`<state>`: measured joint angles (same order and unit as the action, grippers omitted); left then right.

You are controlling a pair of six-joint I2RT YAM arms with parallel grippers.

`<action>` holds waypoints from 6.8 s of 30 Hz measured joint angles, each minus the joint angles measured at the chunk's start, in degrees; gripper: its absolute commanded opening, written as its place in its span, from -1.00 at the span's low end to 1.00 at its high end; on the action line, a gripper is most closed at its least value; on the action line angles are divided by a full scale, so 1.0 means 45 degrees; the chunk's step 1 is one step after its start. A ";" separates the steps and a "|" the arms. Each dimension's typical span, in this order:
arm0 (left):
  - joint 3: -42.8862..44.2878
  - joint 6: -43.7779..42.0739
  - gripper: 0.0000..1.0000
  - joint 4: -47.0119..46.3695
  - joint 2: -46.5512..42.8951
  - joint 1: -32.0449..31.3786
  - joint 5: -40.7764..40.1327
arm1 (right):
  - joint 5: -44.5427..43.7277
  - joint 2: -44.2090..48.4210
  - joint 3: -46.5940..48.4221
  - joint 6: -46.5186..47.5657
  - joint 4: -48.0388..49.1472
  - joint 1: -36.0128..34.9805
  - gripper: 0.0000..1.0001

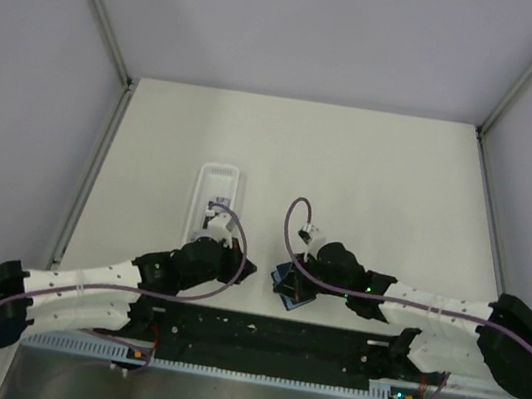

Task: Put the credit cards into the card holder
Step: Close the card holder at the center of the board.

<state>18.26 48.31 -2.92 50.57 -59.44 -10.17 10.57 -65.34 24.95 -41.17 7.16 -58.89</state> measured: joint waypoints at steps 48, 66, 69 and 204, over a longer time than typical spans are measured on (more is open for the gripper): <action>0.1311 -0.0680 -1.00 -0.0573 0.1923 -0.0335 0.0058 | -0.4415 -0.0058 -0.1302 -0.1175 0.0063 -0.0296 -0.54; 0.2754 -0.0398 -1.00 -0.3201 0.6042 -0.1073 0.0821 | -0.6057 0.5425 -0.1588 -0.1394 -0.4245 0.0000 0.33; 0.2186 -0.0092 -1.00 -0.3497 0.6037 -0.1253 0.0729 | -0.5989 0.5425 -0.1588 -0.1180 -0.4619 0.0233 0.43; 0.0073 0.0311 -0.95 0.2113 -0.1098 -0.0996 -0.2739 | -1.1030 -0.6572 0.7747 -0.1690 -1.2541 -0.4687 0.22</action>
<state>18.59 49.71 6.59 45.63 -63.92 -22.50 -39.07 -94.91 59.81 -48.77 -49.28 -79.99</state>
